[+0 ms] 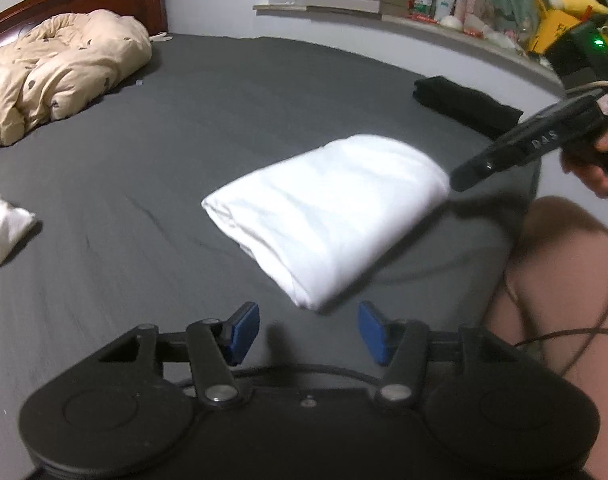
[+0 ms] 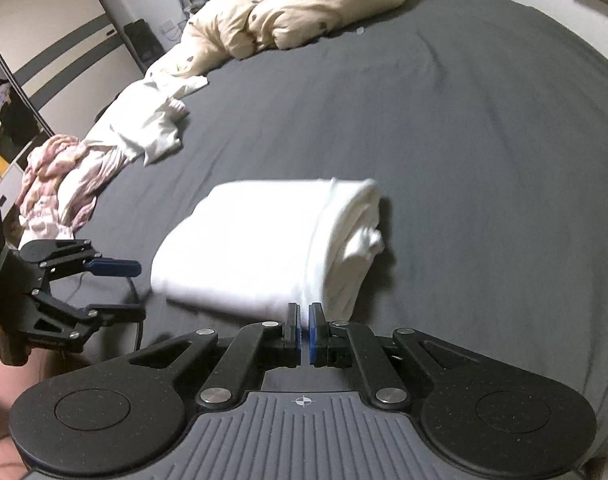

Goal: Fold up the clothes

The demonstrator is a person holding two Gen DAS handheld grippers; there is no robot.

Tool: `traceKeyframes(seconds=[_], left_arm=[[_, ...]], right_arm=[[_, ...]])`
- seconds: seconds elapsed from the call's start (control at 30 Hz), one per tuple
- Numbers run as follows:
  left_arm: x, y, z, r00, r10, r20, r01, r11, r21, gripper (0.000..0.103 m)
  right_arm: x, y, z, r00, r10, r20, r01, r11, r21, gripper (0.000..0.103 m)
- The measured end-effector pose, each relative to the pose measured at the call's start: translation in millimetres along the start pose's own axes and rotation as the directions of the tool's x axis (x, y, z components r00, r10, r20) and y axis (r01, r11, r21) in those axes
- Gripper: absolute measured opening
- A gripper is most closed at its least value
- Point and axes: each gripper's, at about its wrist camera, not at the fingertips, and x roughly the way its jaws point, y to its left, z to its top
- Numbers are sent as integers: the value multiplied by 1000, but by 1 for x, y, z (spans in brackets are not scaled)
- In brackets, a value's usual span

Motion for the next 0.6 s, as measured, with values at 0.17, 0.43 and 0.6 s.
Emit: traceKeyframes(seconds=[0.17, 0.43, 0.6], left_arm=[[8, -1, 2, 1000, -11, 23, 12, 999, -52, 19], [7, -10, 2, 999, 31, 9, -31, 1000, -2, 7], [6, -9, 2, 1000, 27, 12, -27, 1000, -8, 7]], right_arm=[[6, 9, -20, 999, -48, 18, 48, 999, -1, 3], [10, 28, -38, 969, -226, 95, 240, 956, -169, 3], [16, 37, -40, 968, -235, 91, 251, 919, -304, 3]])
